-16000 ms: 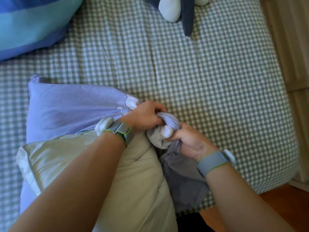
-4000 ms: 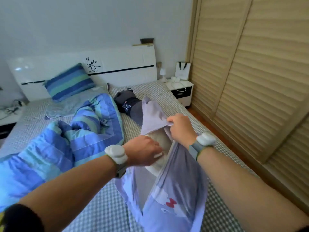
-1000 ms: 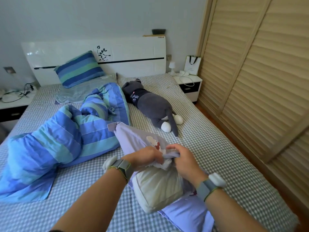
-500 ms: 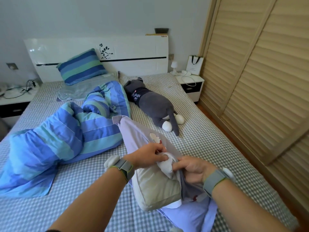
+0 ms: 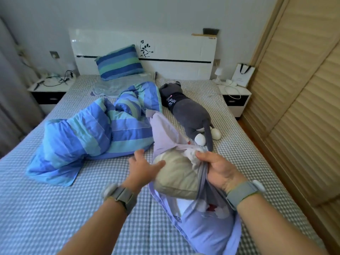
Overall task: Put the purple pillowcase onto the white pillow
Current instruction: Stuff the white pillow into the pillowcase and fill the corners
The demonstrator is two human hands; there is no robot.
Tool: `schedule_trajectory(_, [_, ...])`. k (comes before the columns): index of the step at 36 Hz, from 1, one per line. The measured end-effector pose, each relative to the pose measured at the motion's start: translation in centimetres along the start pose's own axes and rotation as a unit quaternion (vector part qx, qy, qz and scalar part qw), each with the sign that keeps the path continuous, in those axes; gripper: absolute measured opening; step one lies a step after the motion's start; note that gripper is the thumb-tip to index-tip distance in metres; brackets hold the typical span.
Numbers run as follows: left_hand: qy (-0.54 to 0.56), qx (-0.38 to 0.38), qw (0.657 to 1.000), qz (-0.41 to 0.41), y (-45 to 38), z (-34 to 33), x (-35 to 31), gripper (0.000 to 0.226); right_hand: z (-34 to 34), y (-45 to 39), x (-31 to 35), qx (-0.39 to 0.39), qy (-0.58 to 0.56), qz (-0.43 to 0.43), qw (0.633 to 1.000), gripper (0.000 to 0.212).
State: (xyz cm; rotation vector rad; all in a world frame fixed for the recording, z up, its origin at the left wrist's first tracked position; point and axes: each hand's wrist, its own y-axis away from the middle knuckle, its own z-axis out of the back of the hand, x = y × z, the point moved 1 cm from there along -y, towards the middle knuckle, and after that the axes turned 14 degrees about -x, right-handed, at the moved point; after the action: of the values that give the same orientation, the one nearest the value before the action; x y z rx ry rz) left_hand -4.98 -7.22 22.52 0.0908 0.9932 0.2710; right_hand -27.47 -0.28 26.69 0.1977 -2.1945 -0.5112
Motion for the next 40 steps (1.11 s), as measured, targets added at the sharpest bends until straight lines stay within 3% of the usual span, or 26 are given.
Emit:
schedule_trajectory(2, [0.152, 0.196, 0.95, 0.189, 2.2, 0.9, -0.2, 0.059, -0.6, -1.0, 0.6, -0.034, 0.021, 0.015, 0.999, 0.048])
schedule_trajectory(3, [0.178, 0.263, 0.922, 0.221, 3.6, 0.7, -0.6, 0.042, -1.1, -1.3, 0.7, -0.045, 0.039, 0.019, 0.998, 0.054])
schedule_trajectory(4, [0.208, 0.262, 0.915, 0.224, 4.5, 0.4, -1.1, 0.026, -2.1, -1.5, 0.8, -0.05, 0.072, 0.016, 0.996, 0.059])
schedule_trajectory(6, [0.261, 0.184, 0.925, 0.203, 4.4, -0.8, -3.4, 0.015, -3.9, -1.7, 1.8, -0.07, 0.113, 0.037, 0.99, 0.042])
schedule_trajectory(8, [0.277, 0.074, 0.951, 0.114, 3.2, -0.2, -6.9, 0.018, -5.6, -1.1, 4.3, -0.071, 0.125, 0.065, 0.987, 0.016])
schedule_trajectory(10, [0.256, 0.016, 0.966, -0.016, 2.6, 2.0, -11.3, 0.022, -6.9, -0.4, 8.1, -0.056, 0.096, 0.1, 0.989, 0.015])
schedule_trajectory(13, [0.236, -0.035, 0.955, -0.179, 3.9, 6.0, -18.3, 0.027, -9.5, 1.8, 14.1, -0.001, 0.064, 0.179, 0.982, 0.018])
schedule_trajectory(15, [0.19, -0.042, 0.954, -0.23, 4.5, 7.8, -21.9, 0.027, -11.6, 1.8, 15.2, -0.025, 0.085, 0.214, 0.973, 0.02])
schedule_trajectory(17, [0.065, -0.046, 0.961, -0.267, 5.1, 8.1, -24.0, 0.03, -12.5, 1.7, 16.8, -0.072, 0.169, 0.237, 0.954, 0.018])
schedule_trajectory(20, [-0.087, -0.054, 0.959, -0.264, 6.3, 7.7, -23.1, 0.032, -11.7, 2.3, 20.6, -0.101, 0.172, 0.232, 0.952, 0.026])
schedule_trajectory(23, [-0.037, -0.115, 0.956, -0.268, 7.9, 8.6, -22.6, 0.028, -11.1, 2.6, 22.5, -0.047, 0.098, 0.255, 0.961, 0.025])
schedule_trajectory(26, [-0.115, -0.135, 0.936, -0.303, 10.3, 7.7, -23.2, 0.033, -10.2, 1.2, 18.4, -0.009, 0.202, 0.151, 0.968, 0.016])
schedule_trajectory(28, [-0.156, -0.144, 0.927, -0.31, 11.0, 5.6, -22.7, 0.036, -9.0, 0.3, 17.4, -0.036, 0.256, 0.159, 0.953, 0.015])
schedule_trajectory(33, [-0.034, -0.185, 0.932, -0.311, 11.1, 2.1, -18.7, 0.05, -5.9, 2.3, 16.4, 0.003, 0.217, 0.105, 0.971, 0.02])
schedule_trajectory(35, [-0.01, -0.158, 0.942, -0.297, 11.6, -0.3, -16.8, 0.053, -3.2, 2.8, 15.1, -0.005, 0.211, 0.063, 0.975, 0.021])
schedule_trajectory(37, [0.002, -0.132, 0.951, -0.278, 12.6, -3.3, -15.6, 0.046, -1.2, 3.2, 14.8, -0.008, 0.218, 0.034, 0.975, 0.017])
schedule_trajectory(40, [0.087, -0.124, 0.961, -0.23, 13.3, -6.7, -14.1, 0.024, 2.0, 3.8, 14.6, -0.025, 0.221, -0.022, 0.975, 0.04])
